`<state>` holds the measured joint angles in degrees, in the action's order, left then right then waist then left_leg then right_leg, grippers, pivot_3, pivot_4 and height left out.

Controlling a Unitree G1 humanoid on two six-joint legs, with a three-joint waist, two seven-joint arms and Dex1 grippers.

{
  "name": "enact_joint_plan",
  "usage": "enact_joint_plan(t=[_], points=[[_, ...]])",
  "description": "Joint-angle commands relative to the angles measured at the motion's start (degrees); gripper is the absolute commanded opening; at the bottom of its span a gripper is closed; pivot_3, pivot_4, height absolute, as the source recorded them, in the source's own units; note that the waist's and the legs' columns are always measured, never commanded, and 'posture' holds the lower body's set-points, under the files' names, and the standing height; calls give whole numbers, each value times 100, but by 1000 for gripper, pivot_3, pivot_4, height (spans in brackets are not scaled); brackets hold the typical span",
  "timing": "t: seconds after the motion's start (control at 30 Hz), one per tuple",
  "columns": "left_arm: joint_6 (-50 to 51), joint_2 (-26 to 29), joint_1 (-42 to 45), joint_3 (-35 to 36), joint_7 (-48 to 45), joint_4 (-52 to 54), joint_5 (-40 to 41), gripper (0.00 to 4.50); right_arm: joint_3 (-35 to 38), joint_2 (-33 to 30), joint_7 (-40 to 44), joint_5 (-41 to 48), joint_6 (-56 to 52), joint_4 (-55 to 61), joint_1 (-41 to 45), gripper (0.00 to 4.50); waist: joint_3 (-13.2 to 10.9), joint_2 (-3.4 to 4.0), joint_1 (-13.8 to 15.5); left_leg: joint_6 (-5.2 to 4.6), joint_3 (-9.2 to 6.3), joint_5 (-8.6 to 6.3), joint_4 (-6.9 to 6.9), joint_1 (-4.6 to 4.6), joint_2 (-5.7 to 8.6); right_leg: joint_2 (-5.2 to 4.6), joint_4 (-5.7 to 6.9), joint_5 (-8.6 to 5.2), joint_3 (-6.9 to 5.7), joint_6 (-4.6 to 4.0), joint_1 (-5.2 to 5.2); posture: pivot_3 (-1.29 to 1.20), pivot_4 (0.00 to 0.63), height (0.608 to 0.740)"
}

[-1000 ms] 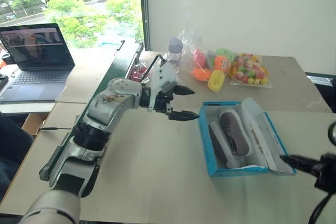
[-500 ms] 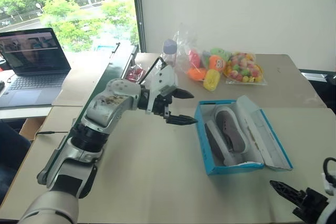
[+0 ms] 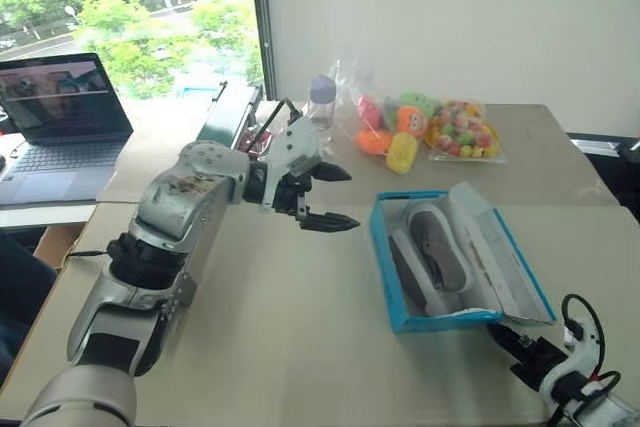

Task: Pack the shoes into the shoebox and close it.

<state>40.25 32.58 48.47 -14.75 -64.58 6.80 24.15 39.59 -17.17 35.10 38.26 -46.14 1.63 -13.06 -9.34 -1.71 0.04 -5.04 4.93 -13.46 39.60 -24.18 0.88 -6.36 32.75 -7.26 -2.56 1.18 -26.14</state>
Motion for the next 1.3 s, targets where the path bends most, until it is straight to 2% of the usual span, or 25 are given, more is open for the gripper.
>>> enact_joint_plan(t=[0.03,0.13,0.3,0.4,0.53,0.63,0.83,0.93,1.1,1.2,1.3], points=[[32,58,170,122,-5,224,39,4500,346,111,-57,38,977,-747,324,92,3,-5,-26,-1,0,0,0,-1,-2,2,-13,0,1,1,4,0,150,740],[34,72,220,178,-14,193,67,4500,460,27,-11,154,1362,-1007,485,92,4,-2,-43,-12,7,-5,-1,-10,-5,1,-58,9,8,15,9,0,150,740],[132,51,359,437,54,133,252,4500,629,-99,-44,502,1584,-938,665,92,3,0,-24,-21,11,-11,-10,-11,14,-14,-47,22,23,30,-2,0,150,740],[206,103,393,546,31,147,332,4500,783,-242,-115,800,1561,-666,713,92,-4,38,-4,-20,13,-10,-26,-10,23,-16,-31,27,27,24,-15,0,150,740],[549,124,521,822,53,214,681,4500,1078,-663,-265,1735,890,-245,810,92,-12,74,-2,-17,17,-5,-34,2,18,-7,7,14,32,13,-24,0,150,740],[635,175,584,866,31,234,768,4500,1227,-1049,-435,2527,300,214,822,92,-13,74,-2,-40,16,18,-34,12,15,-2,27,7,32,10,-20,0,150,740],[547,244,557,771,-25,224,709,4500,1339,-1633,-713,3798,-401,786,740,92,-14,73,13,-5,17,2,-34,37,17,0,27,7,33,10,5,0,150,740],[541,219,559,761,-7,225,702,4500,1067,-1969,-756,4362,-770,1322,697,92,-14,73,22,-7,22,3,-33,35,21,-2,25,7,37,10,3,0,150,740],[457,277,501,698,4,234,584,4500,391,-2568,-632,4554,-1078,2009,719,92,-17,68,32,-39,22,19,-34,33,17,3,24,6,36,11,0,0,150,740],[424,308,458,681,8,242,536,4500,63,-2994,-588,4419,-1092,1898,1109,92,-19,65,54,-38,24,19,-33,33,19,1,23,6,37,11,1,0,150,740],[484,324,381,721,64,363,562,4500,-479,-3443,-451,3845,-981,1461,1801,92,-21,61,51,-35,34,17,-29,31,21,-4,19,6,40,12,-1,0,150,740]])
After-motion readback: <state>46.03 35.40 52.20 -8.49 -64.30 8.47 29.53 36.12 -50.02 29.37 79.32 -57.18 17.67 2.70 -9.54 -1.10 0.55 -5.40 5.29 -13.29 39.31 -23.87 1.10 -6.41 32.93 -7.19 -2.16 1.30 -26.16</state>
